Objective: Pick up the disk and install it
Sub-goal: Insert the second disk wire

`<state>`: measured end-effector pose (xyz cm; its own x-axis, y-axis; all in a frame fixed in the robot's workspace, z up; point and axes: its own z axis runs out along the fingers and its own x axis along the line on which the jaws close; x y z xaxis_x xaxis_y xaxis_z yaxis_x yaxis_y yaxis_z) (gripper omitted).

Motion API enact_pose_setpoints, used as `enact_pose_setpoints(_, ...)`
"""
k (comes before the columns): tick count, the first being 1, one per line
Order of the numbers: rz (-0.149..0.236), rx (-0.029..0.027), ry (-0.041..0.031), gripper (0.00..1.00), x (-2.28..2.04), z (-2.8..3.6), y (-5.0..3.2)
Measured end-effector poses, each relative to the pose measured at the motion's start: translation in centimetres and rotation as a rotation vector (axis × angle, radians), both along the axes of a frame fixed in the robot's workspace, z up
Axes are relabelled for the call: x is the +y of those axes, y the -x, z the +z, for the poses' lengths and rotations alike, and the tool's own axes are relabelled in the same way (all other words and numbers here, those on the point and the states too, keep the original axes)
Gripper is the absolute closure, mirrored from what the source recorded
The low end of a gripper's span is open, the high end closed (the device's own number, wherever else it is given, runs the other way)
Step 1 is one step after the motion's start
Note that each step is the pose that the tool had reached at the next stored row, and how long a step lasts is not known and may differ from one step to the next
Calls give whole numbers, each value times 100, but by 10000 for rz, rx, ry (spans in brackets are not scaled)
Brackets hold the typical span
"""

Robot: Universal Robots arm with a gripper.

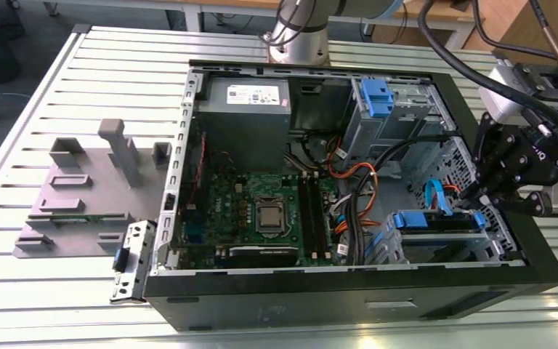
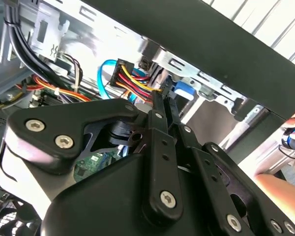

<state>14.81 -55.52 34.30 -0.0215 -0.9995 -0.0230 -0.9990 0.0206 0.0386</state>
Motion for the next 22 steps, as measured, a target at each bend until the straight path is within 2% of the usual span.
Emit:
enact_pose_setpoints(12, 1, -3, -2, 84, -116, -3, 17)
enact_pose_setpoints(22, 1, -3, -2, 84, -130, -39, 18)
